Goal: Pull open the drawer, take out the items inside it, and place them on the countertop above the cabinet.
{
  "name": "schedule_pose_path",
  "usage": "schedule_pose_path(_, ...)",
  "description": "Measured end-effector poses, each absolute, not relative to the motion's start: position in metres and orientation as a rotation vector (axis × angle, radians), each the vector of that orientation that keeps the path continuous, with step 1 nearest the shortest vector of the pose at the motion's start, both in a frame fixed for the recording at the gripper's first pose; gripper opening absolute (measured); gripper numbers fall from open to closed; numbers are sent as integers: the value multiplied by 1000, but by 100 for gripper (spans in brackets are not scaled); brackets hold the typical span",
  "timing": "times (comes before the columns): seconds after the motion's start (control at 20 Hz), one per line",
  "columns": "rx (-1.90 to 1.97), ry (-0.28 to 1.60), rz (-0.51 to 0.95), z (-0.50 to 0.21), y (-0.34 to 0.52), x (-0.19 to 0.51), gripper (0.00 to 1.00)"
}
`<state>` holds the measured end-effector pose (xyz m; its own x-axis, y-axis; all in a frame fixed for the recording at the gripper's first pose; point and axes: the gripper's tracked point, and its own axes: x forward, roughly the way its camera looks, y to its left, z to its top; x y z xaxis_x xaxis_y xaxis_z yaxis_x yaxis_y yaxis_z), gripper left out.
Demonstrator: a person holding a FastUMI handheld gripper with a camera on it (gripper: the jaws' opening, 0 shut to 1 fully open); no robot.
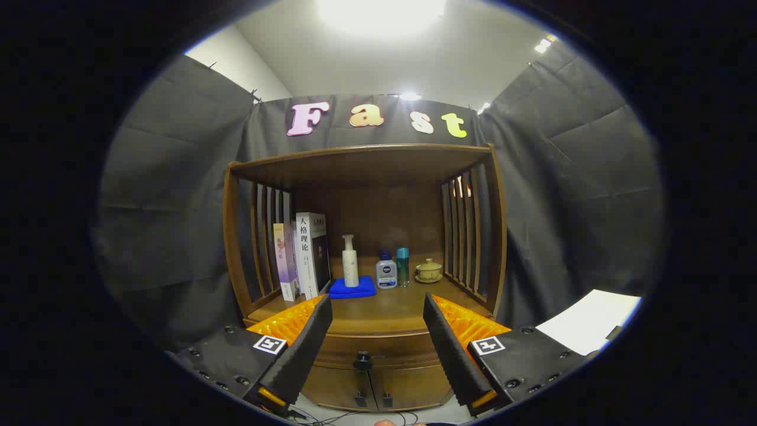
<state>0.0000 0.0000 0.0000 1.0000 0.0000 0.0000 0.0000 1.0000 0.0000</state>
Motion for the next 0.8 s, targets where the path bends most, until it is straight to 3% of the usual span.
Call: schedule_pose_path(0.8, -49, 69, 45, -33, -5, 9, 95)
